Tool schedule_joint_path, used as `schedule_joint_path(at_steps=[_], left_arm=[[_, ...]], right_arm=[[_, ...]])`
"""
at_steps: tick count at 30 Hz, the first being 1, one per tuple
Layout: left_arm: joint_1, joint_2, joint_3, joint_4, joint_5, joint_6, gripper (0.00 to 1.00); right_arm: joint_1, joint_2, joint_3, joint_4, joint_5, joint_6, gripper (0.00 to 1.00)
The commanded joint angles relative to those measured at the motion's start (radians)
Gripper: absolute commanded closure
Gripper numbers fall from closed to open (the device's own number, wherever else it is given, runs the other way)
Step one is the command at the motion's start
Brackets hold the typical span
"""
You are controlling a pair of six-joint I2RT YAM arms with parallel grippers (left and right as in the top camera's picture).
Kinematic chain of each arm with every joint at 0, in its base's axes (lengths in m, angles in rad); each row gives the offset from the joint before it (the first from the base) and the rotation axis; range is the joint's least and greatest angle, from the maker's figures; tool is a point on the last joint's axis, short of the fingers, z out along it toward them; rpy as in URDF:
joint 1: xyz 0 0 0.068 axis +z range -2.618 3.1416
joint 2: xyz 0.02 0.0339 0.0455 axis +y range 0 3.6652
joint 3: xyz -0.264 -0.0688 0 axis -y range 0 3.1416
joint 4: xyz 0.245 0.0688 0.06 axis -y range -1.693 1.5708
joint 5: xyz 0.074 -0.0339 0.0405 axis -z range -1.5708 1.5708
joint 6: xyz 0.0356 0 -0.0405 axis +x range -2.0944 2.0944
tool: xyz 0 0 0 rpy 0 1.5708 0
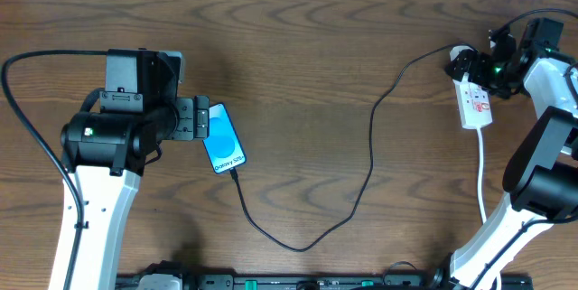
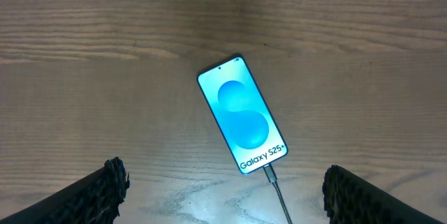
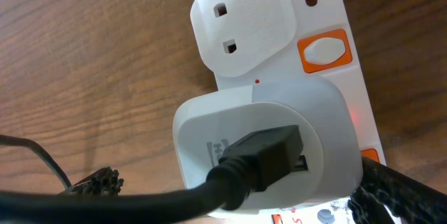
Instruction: Plug charger to phone and switch on socket
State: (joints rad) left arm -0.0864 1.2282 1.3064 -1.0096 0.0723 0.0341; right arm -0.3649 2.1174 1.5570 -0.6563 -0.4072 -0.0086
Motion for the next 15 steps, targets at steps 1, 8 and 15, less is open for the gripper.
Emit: schedule_joint_path(at_steps=[1, 8, 15], left_arm=[[-0.002, 0.0, 0.015, 0.0, -0.006, 0.01, 0.09], [-0.002, 0.0, 0.015, 0.0, -0.006, 0.01, 0.09], [-0.002, 0.0, 0.015, 0.0, -0.006, 0.01, 0.09]], right_arm=[[0.05, 0.034, -0.054, -0.012, -0.101, 0.047, 0.01], [0.051, 0.034, -0.054, -0.012, -0.099, 0.049, 0.01], [0.02, 0.034, -0.05, -0.016, -0.093, 0.05, 0.01]])
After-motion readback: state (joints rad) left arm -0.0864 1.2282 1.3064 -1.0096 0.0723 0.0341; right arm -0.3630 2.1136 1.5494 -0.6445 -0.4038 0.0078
